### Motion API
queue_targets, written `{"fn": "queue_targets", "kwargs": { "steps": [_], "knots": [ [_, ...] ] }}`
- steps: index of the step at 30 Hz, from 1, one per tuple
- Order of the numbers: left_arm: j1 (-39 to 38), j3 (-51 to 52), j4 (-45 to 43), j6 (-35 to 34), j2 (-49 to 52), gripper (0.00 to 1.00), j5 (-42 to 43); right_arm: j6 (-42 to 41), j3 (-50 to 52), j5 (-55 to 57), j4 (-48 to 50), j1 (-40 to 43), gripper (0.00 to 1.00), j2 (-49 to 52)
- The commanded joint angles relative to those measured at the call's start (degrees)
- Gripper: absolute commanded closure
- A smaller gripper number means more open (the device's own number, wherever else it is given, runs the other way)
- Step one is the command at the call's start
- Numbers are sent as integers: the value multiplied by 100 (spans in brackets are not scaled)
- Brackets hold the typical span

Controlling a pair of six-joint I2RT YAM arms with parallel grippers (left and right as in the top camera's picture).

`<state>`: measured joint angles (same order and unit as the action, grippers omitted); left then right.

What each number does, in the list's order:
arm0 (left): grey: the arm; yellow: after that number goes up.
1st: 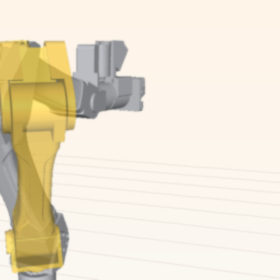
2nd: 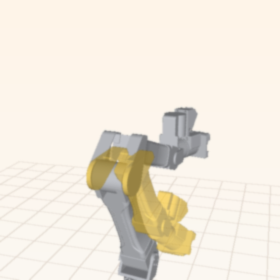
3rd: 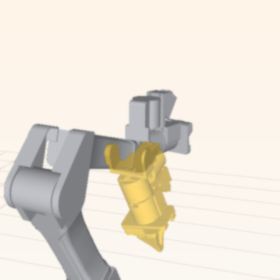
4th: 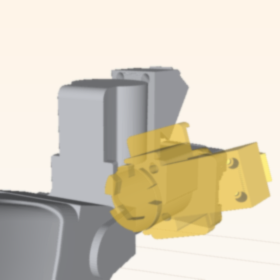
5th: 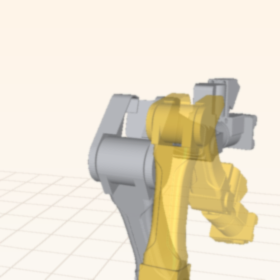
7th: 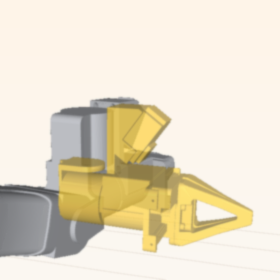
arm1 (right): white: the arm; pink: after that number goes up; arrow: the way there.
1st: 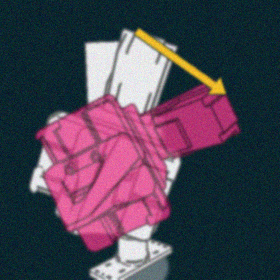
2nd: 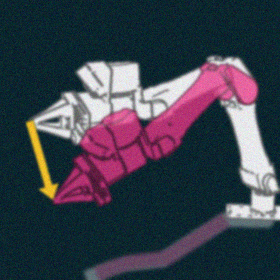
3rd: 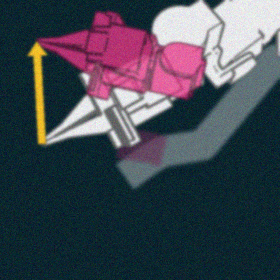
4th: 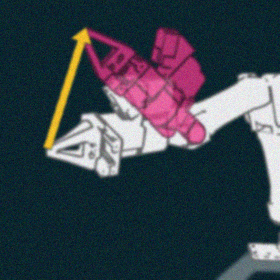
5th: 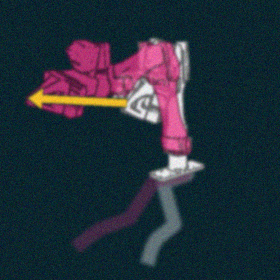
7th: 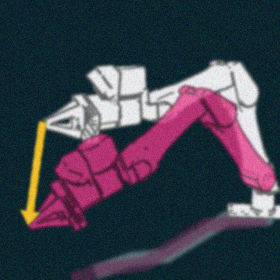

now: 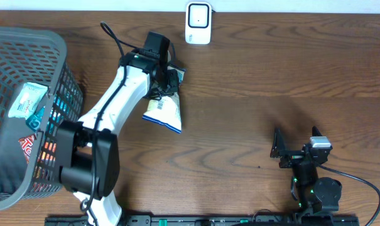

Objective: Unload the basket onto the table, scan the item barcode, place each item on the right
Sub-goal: 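Lift the white snack bag out and lower it onto the table center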

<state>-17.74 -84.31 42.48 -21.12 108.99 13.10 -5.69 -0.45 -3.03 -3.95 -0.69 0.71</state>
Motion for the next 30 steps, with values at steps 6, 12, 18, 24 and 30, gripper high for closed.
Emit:
{"fn": "queue_targets", "kwargs": {
  "steps": [6, 12, 18, 24, 30],
  "knots": [
    [9, -17, -361, -1064, 319, 92, -83, -68, 13, 9, -13, -44, 1, -28],
    [9, -17, -310, -1274, 496, 92, -245, -68, 13, 9, -13, -44, 1, -28],
    [7, -13, -286, -1596, 503, 78, -514, -68, 13, 9, -13, -44, 1, -28],
    [-7, 208, -339, -2122, 509, 77, -675, -68, 13, 9, -13, -44, 1, -26],
    [-52, 697, -529, -1996, 509, 77, -669, -68, 13, 9, -13, -44, 1, -28]
  ]
}}
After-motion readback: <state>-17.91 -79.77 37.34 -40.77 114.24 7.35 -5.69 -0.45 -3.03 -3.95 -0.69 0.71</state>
